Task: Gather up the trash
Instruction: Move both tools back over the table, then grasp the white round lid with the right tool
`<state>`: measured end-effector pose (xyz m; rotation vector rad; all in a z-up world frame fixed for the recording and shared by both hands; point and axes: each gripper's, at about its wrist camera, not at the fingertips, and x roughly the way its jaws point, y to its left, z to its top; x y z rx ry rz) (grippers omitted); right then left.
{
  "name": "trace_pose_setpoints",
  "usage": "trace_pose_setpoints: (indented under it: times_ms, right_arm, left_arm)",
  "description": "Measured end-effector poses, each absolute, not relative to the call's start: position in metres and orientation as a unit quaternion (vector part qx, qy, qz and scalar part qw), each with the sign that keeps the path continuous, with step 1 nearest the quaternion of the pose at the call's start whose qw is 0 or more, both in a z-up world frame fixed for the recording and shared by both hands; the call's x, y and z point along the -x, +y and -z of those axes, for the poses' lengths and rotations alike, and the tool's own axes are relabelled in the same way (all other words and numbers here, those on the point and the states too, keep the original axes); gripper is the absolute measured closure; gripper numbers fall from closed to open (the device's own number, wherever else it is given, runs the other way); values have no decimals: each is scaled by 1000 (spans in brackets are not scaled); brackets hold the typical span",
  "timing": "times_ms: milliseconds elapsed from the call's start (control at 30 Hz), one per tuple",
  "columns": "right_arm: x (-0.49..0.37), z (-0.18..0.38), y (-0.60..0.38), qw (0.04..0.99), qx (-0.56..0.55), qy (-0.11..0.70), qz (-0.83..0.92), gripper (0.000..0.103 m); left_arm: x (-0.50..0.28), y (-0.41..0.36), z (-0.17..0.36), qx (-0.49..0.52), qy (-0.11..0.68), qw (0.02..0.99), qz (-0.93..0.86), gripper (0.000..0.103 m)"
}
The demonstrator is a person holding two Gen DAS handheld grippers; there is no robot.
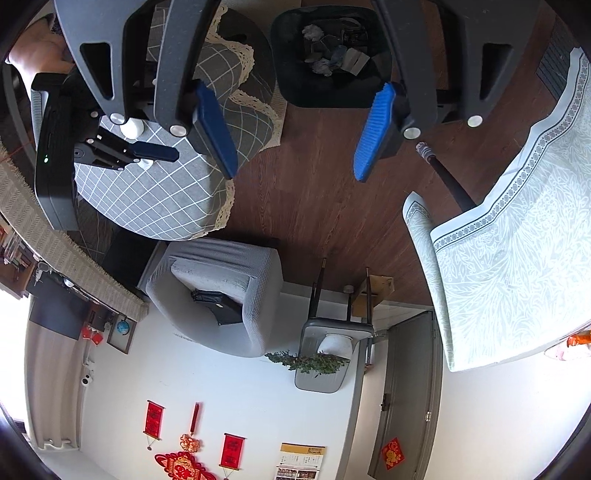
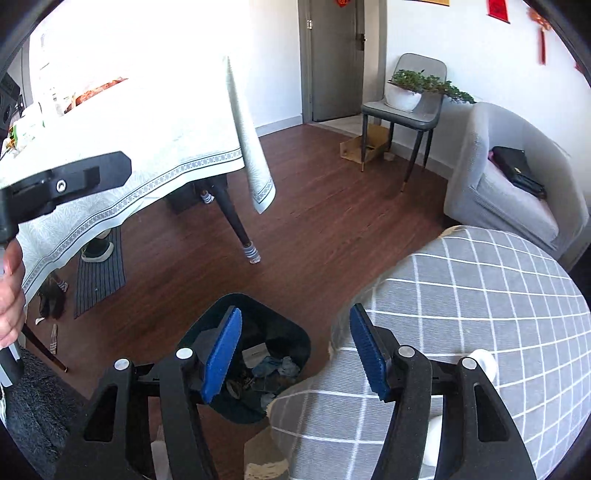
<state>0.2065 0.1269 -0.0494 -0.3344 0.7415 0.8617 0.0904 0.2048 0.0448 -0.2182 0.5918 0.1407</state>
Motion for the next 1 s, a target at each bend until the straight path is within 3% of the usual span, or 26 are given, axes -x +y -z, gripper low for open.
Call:
trace_pose_setpoints:
  times_ms: [700, 800, 1000]
  right_arm:
    - [-230, 68, 19, 842, 145, 388, -346, 41]
    - [-228, 72, 18, 834, 147, 397, -355, 48]
    - [-226, 84, 20, 826, 165, 402, -359, 52]
  left_arm:
    - [-141, 121, -30, 76, 313, 946, -24, 27]
    - [-146, 113, -27, 75, 316, 946, -19, 27]
    - [-156, 95, -23, 73, 320, 945, -8, 26]
